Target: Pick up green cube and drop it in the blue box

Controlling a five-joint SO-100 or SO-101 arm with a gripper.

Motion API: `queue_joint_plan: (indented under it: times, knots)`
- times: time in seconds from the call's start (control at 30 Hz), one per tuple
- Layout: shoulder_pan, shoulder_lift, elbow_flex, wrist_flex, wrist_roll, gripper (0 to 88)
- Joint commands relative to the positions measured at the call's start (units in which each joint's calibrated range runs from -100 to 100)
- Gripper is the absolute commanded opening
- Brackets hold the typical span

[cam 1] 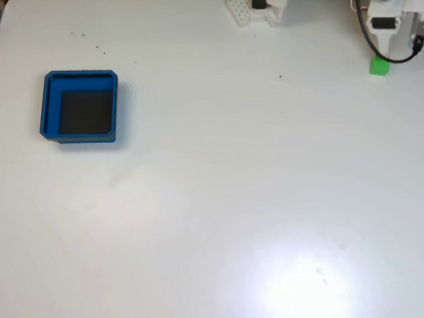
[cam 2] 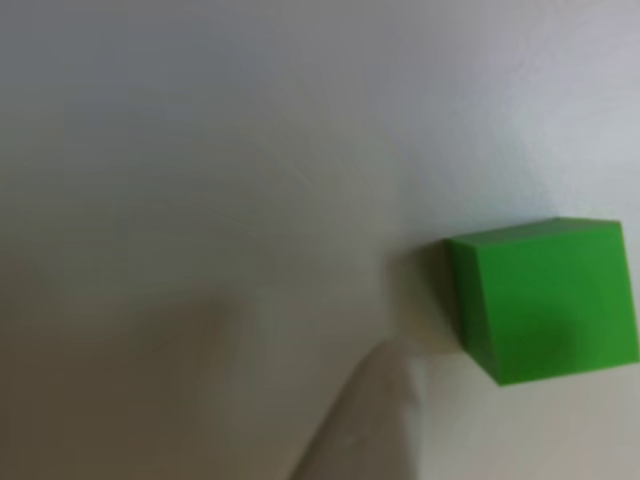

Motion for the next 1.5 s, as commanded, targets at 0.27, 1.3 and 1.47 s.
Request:
queue_joint_plan:
  times: [0.27, 1.3, 1.47]
  knots:
    - [0.1, 2.6, -3.0, -1.0, 0.2, 33.8]
    - [-0.1, 8.4, -3.3, -7.6, 0.2, 33.8]
    - [0.0, 8.9, -3.3, -8.7, 0.2, 33.8]
